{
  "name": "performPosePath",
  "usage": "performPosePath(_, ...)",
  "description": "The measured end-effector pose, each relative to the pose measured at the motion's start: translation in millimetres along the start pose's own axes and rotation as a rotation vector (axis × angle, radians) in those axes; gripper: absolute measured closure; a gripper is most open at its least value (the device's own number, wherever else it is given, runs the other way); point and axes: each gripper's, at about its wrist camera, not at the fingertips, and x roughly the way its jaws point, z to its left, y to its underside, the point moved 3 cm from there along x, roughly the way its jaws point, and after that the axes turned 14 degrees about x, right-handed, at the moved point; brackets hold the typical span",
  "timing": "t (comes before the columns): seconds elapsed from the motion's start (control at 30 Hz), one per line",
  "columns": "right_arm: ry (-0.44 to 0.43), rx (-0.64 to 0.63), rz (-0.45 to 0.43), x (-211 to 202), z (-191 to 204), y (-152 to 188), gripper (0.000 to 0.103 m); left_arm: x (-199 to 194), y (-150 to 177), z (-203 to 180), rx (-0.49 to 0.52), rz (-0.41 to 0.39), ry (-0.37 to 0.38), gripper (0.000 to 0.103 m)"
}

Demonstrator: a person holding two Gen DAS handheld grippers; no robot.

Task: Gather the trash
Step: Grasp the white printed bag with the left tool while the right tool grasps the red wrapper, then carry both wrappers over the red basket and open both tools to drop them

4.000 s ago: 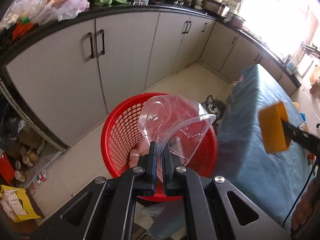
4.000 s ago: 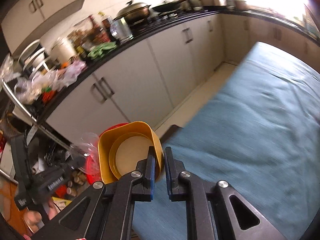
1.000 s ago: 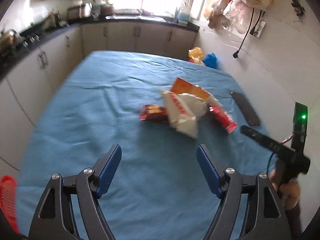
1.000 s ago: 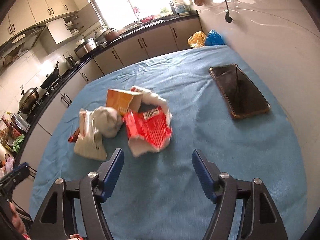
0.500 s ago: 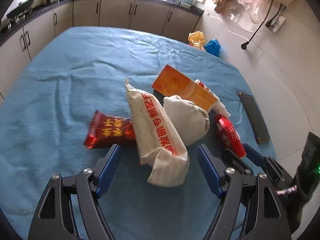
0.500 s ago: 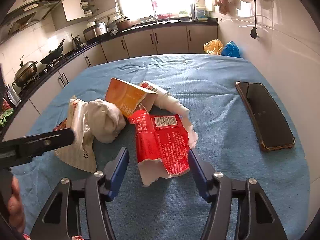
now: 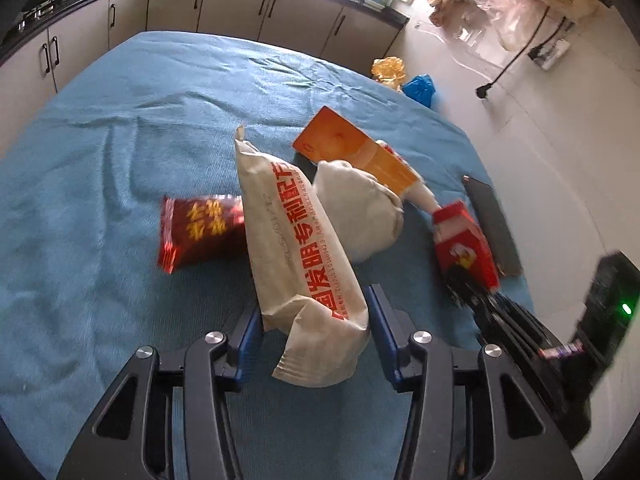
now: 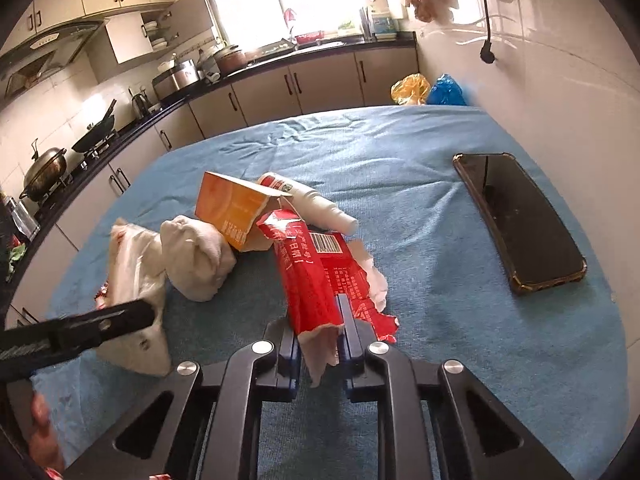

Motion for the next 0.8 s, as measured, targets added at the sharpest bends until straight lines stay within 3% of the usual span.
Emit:
performPosePath(0.37, -0.016, 0.035, -0.017, -21, 1, 6, 0.088, -87, 49, 2, 0.027, -0.076, -0.010, 0.055)
performPosePath(0.8, -0.124, -0.035, 0.013, -81, 56, 43, 0.088, -170, 113, 53, -0.009, -0.161, -0.190, 0.055)
